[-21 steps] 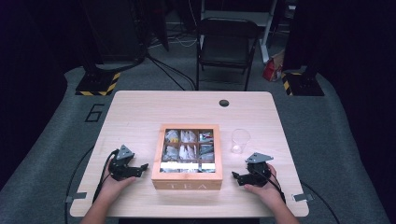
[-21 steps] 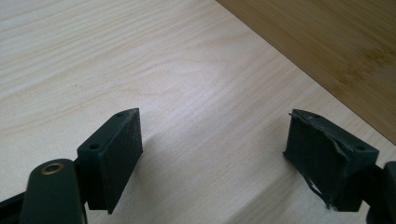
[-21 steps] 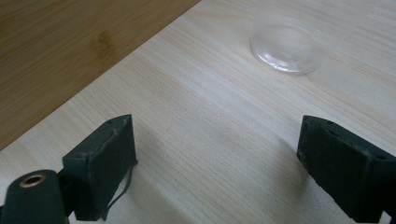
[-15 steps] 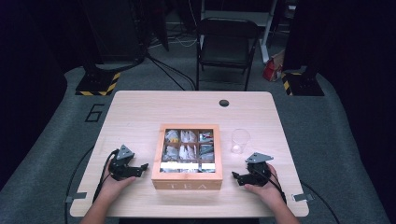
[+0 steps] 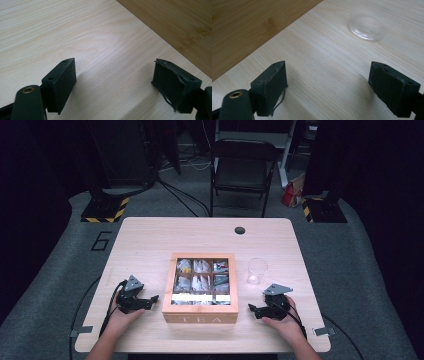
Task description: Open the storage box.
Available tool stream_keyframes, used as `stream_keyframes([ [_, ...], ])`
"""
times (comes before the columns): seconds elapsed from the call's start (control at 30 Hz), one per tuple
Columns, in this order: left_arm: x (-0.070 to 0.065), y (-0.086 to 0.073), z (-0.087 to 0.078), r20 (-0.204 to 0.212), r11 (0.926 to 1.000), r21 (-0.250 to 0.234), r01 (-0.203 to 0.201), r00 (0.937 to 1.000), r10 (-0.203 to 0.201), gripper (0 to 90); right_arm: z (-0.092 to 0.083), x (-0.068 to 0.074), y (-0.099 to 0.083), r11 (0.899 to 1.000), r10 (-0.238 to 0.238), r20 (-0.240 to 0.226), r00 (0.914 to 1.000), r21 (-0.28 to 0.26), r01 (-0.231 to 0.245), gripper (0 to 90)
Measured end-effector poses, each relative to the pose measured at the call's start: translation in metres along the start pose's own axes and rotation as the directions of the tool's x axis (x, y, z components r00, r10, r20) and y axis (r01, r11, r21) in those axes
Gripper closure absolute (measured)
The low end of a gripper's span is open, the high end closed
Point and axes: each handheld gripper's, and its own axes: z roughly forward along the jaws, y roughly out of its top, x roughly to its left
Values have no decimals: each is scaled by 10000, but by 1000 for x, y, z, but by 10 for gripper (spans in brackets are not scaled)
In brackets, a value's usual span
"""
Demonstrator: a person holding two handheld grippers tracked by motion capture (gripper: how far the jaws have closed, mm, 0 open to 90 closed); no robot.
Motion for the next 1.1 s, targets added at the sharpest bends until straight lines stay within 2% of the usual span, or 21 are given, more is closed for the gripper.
stream_keyframes([
  [0.13,0,0,-2,25,9999,150,-38,10000,37,194,0,1,0,10000,49,18,10000,-26,-49,159],
  [0.27,0,0,-2,-1,10000,62,76,10000,-76,196,-1,1,0,9999,113,-22,9999,-31,-113,182],
  [0.5,0,-1,-3,-15,9994,-60,343,9994,-343,224,-3,1,-1,9997,-8,-33,10000,-240,7,321],
  [0.53,1,0,-4,113,9994,54,335,9994,-336,241,-3,1,-1,9996,27,-119,9999,-298,-31,340],
  [0.6,0,-1,-4,204,9989,-123,447,9988,-444,278,-5,2,-1,9998,31,-106,9999,-214,-34,355],
  [0.67,-1,0,-7,351,9992,97,377,9987,-380,304,-6,3,1,9999,-44,-112,9999,-166,43,358],
  [0.7,-1,0,-6,393,9993,-39,380,9985,-378,310,-7,2,1,9997,-120,-57,9999,-198,118,361],
  [0.77,-2,1,-9,501,9996,63,275,9984,-277,331,-8,3,3,9997,-26,-104,9999,-243,24,362],
  [0.8,-3,1,-9,513,9995,-51,327,9982,-324,339,-9,4,3,9997,-20,-80,10000,-240,18,365],
  [0.83,-2,1,-11,622,9996,28,269,9977,-270,340,-10,4,4,9996,59,-101,9999,-272,-62,367],
  [1.03,-2,2,-21,950,9979,-188,613,9937,-593,351,-19,7,9,9987,127,-191,9997,-497,-136,373],
  [1.1,-2,4,-24,967,9988,-103,481,9942,-469,359,-22,8,11,9986,130,-86,9999,-517,-134,372],
])
